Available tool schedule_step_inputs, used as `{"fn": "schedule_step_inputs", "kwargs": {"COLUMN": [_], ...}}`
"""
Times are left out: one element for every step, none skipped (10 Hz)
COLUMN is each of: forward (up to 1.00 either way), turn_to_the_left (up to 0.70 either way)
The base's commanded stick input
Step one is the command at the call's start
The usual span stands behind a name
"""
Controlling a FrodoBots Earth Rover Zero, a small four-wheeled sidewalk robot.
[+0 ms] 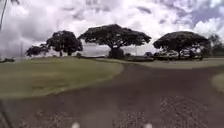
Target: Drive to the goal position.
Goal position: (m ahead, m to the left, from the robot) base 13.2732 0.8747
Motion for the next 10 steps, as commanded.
{"fn": "schedule_step_inputs", "kwargs": {"forward": [0.70, 0.70, 0.70, 0.70, 0.70, 0.70, 0.70, 0.70, 0.70, 0.70], "turn_to_the_left": [0.00, 0.00, 0.00, 0.00, 0.00, 0.00, 0.00, 0.00, -0.02, -0.31]}}
